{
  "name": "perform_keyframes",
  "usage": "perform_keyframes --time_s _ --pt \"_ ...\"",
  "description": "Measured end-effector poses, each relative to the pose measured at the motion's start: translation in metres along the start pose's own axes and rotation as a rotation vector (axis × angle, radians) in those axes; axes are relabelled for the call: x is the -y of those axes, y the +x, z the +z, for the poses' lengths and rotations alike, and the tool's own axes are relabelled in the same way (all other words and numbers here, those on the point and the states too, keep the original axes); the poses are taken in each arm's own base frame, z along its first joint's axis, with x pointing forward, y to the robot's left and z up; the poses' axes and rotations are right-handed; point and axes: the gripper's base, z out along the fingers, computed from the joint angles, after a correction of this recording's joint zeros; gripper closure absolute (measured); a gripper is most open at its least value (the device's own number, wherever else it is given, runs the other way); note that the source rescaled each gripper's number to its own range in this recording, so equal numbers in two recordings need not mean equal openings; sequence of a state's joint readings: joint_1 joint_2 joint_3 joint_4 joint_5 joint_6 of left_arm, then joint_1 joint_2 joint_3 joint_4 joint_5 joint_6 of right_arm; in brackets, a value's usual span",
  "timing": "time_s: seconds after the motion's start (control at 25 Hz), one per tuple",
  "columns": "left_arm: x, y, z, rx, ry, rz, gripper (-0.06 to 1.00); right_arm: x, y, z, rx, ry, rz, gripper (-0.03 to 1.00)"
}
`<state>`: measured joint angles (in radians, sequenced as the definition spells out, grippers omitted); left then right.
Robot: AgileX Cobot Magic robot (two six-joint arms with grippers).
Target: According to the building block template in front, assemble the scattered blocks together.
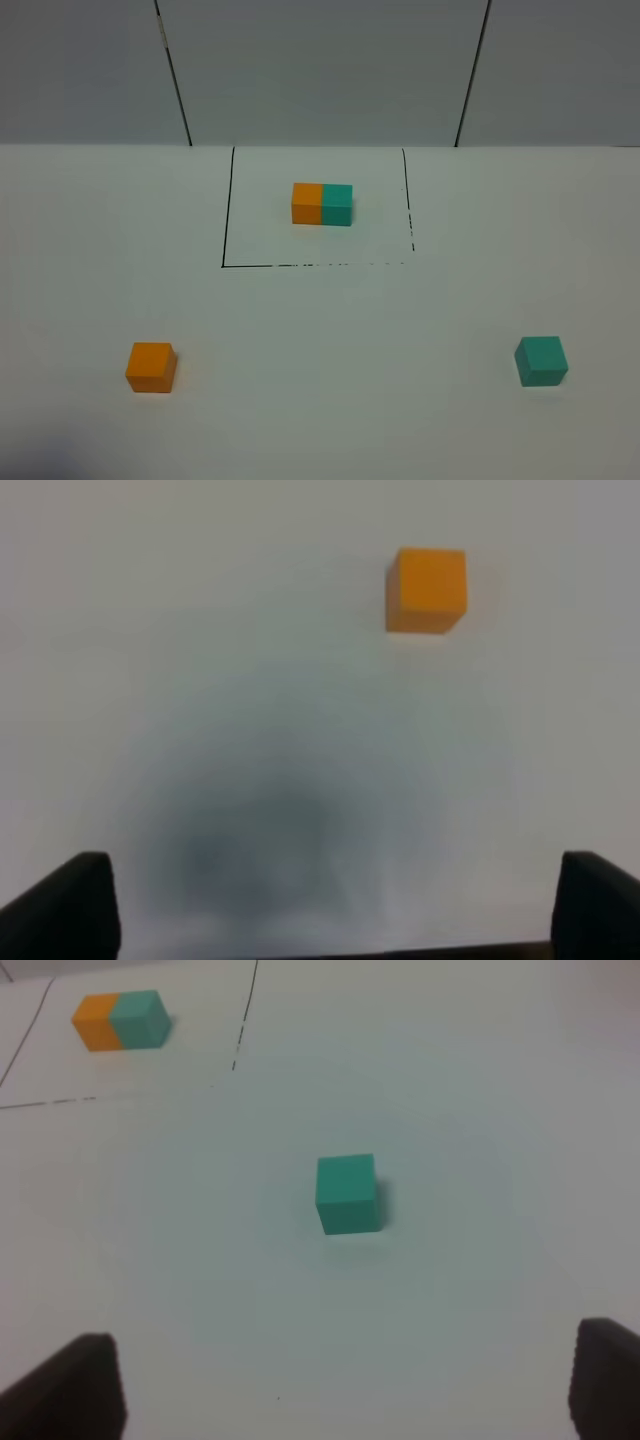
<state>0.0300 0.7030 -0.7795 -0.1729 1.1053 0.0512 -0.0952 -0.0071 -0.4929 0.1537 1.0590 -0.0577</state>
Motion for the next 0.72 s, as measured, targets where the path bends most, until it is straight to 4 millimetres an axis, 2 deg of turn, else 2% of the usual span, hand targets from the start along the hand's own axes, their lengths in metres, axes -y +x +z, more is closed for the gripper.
perform_keyframes --time_s 0.2,0.36,0.56,0.72 --pt "0.001 -0.049 0.042 -0.216 0.072 -0.069 0.16 0.0 0.0 0.0 0.0 0.0 0.0 0.19" --pt "0.004 -0.077 0.077 -0.358 0.073 -0.051 0.17 0.0 0.0 0.0 0.0 0.0 0.0 0.19" --pt "0.033 -0.101 0.116 -0.414 0.001 0.055 0.18 0.0 0.0 0.0 0.0 0.0 0.0 0.19" --pt "0.051 -0.104 0.151 -0.432 -0.092 0.071 0.19 0.0 0.0 0.0 0.0 0.0 0.0 0.19"
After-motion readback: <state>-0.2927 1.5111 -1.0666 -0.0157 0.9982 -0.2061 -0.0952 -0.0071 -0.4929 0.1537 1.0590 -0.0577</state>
